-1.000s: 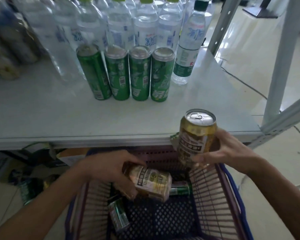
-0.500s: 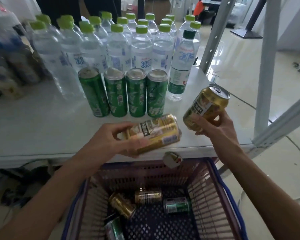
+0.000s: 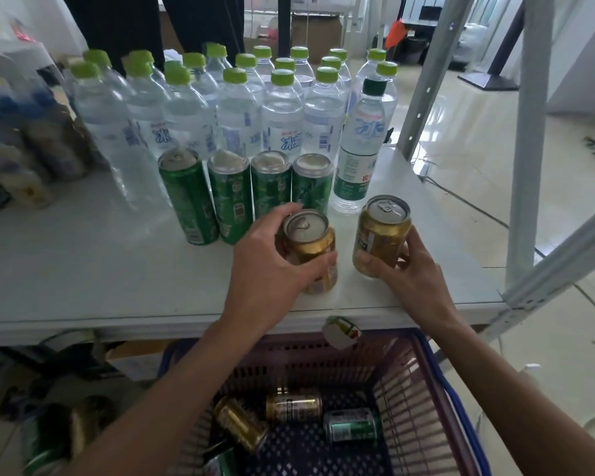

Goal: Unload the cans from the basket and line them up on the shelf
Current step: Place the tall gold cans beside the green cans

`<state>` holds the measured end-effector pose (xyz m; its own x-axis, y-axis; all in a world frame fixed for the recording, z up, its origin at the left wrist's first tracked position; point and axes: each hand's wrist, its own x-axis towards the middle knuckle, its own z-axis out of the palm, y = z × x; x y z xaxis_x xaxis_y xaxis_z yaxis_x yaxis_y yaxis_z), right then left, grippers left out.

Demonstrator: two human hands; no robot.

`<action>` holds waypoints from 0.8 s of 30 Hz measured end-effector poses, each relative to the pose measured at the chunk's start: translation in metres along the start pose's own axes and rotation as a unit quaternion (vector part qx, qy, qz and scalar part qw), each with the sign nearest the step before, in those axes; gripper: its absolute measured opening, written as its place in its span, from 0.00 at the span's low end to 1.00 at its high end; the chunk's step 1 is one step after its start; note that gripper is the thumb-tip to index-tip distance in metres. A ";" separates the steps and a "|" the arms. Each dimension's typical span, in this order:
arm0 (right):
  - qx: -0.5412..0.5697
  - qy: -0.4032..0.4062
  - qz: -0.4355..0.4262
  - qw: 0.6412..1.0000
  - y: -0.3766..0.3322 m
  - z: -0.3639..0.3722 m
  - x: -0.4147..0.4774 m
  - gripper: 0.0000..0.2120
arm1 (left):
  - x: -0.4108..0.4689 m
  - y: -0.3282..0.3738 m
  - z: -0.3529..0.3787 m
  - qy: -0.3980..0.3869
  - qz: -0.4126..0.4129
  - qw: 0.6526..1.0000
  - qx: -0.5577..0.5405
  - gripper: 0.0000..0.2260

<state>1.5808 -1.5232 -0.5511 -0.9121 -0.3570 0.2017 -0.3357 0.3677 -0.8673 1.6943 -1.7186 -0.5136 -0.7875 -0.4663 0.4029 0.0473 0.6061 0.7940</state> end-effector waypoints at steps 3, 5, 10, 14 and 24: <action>-0.020 0.001 -0.002 1.000 0.002 0.000 0.001 0.36 | 0.005 0.000 0.016 0.000 0.000 1.000 -0.010 0.34; -0.018 0.007 0.009 1.000 0.002 -0.002 0.003 0.39 | 0.005 0.000 0.028 -0.003 -0.012 1.000 -0.017 0.33; -0.054 0.000 0.005 0.999 0.009 -0.006 0.007 0.35 | 0.003 -0.007 0.045 -0.002 -0.005 1.000 -0.014 0.34; -0.094 -0.013 -0.011 0.995 0.017 -0.007 0.010 0.36 | 0.000 -0.018 0.046 -0.038 -0.022 0.999 0.005 0.36; -0.083 0.003 -0.006 0.997 0.020 -0.009 0.012 0.35 | -0.002 -0.029 0.038 -0.085 -0.013 0.996 -0.039 0.31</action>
<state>1.5608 -1.5130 -0.5618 -0.9088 -0.3574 0.2153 -0.3808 0.4997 -0.7780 1.6716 -1.7110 -0.5552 -0.8810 -0.3624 0.3042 0.0673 0.5405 0.8387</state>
